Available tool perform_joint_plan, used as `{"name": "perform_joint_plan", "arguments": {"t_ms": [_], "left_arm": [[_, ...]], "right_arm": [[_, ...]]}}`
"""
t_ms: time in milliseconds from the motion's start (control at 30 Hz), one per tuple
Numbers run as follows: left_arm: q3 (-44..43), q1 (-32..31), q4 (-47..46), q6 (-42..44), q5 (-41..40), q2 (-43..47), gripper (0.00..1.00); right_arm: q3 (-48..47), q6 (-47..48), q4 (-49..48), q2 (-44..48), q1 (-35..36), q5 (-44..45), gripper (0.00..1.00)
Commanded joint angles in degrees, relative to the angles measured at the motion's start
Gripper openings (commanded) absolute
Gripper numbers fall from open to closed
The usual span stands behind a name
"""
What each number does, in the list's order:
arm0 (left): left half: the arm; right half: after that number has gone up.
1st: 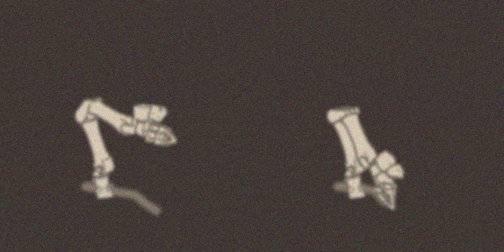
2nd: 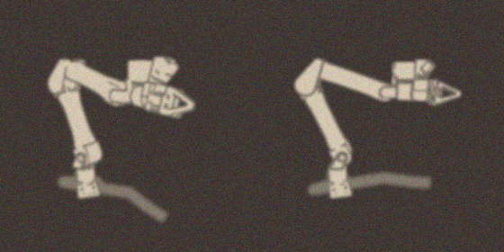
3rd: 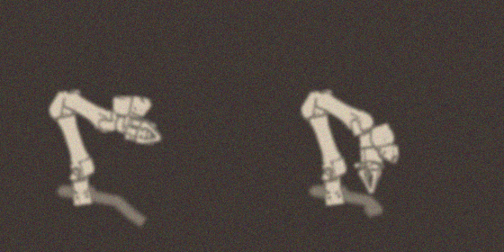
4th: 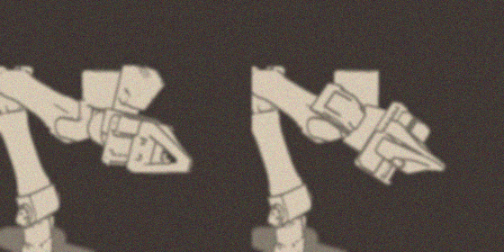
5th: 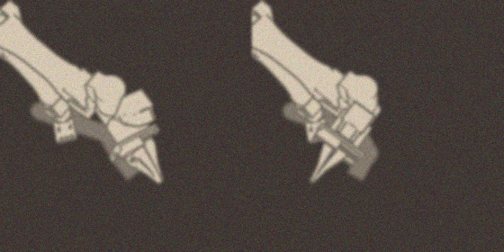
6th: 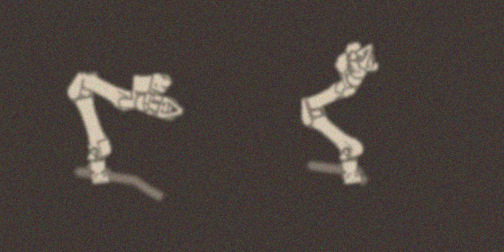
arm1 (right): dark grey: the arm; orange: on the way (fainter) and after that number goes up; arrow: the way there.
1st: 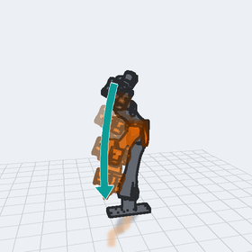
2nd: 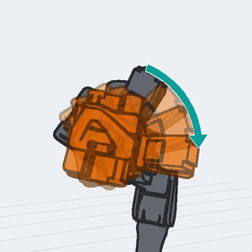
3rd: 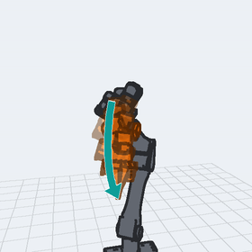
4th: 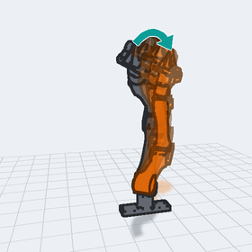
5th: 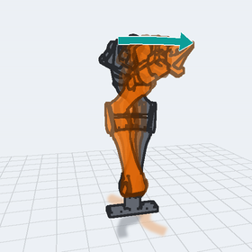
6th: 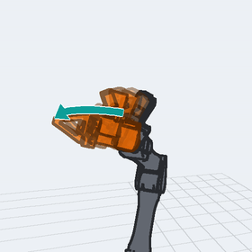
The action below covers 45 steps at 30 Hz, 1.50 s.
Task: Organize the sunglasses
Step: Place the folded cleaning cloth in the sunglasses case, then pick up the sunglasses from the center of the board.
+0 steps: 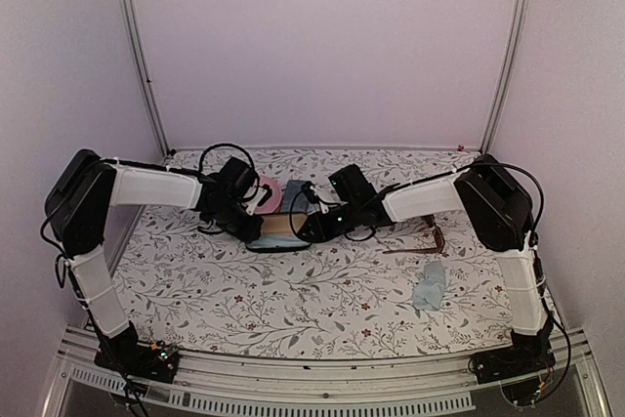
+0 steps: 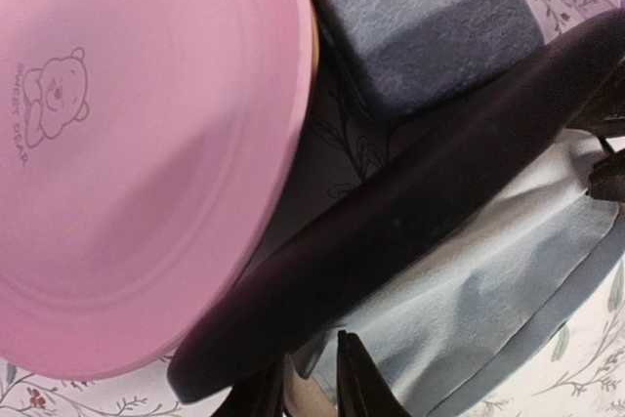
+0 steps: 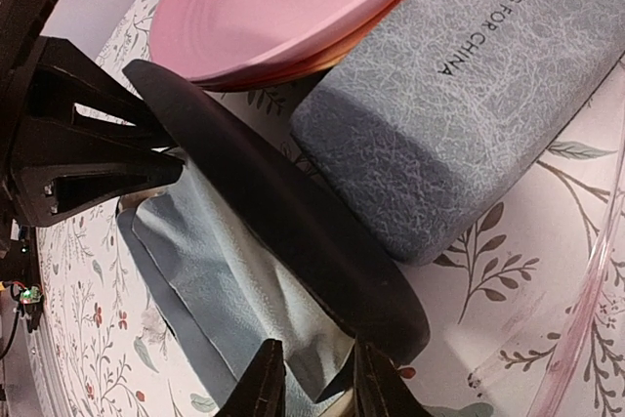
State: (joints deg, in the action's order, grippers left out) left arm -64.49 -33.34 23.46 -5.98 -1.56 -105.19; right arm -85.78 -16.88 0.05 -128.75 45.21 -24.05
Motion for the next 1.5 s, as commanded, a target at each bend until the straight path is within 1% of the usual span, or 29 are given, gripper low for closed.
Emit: {"name": "perform_joint_plan", "arguments": {"t_ms": [0,200,467,567,633,733,767,833,933,1067,1167,1200,1267,1367,1467], "left_arm": [[0.83,0.47,0.74,-0.17,-1.60,2.61,0.23],[1.39,0.30,1.38,-0.51,-3.53,4.24,0.28],[4.18,0.08,-0.13,-0.66,-4.98,9.42,0.35],[5.82,-0.12,-2.16,-1.33,-4.90,12.11,0.39],[6.88,-0.37,-3.62,-1.75,-4.70,13.74,0.44],[8.46,-1.18,-6.09,-2.40,-5.36,15.84,0.51],[9.07,-1.67,-6.89,-2.65,-5.85,16.53,0.53],[10.17,-2.38,-8.46,-3.09,-6.50,17.82,0.58],[11.02,-3.30,-9.67,-3.72,-7.03,19.14,0.61],[11.10,-4.70,-10.62,-3.95,-7.39,19.19,0.63],[10.94,-5.51,-11.02,-3.87,-7.53,18.76,0.68],[10.87,-5.68,-11.16,-3.87,-7.62,18.64,0.68],[10.89,-6.13,-11.29,-3.87,-7.75,18.40,0.68],[11.04,-6.51,-11.27,-3.96,-7.91,18.35,0.68],[11.20,-6.69,-11.28,-3.79,-7.86,18.33,0.68]], "right_arm": [[-0.96,0.53,1.10,2.89,-0.34,1.28,0.28],[-0.28,0.69,1.34,5.09,-0.38,1.78,0.31],[4.59,1.49,1.90,14.01,-0.60,6.59,0.41],[8.71,1.76,2.41,19.43,-1.04,9.71,0.45],[11.71,1.77,3.34,22.83,-1.68,11.31,0.47],[15.84,1.92,6.82,27.94,-2.74,15.44,0.52],[18.92,1.74,8.53,29.77,-3.23,17.51,0.53],[22.67,1.02,11.56,34.59,-4.80,21.17,0.56],[28.38,-0.91,15.92,41.34,-8.95,25.33,0.61],[34.69,-2.58,19.71,48.80,-16.72,26.96,0.65],[37.18,-2.75,21.53,51.11,-22.62,26.30,0.65],[37.79,-2.65,21.75,51.14,-25.43,24.22,0.65],[38.42,-2.05,21.74,50.44,-28.72,21.33,0.63],[38.19,-0.87,21.72,48.49,-30.31,19.94,0.59],[37.51,0.05,21.68,45.21,-30.42,18.39,0.52]]}}
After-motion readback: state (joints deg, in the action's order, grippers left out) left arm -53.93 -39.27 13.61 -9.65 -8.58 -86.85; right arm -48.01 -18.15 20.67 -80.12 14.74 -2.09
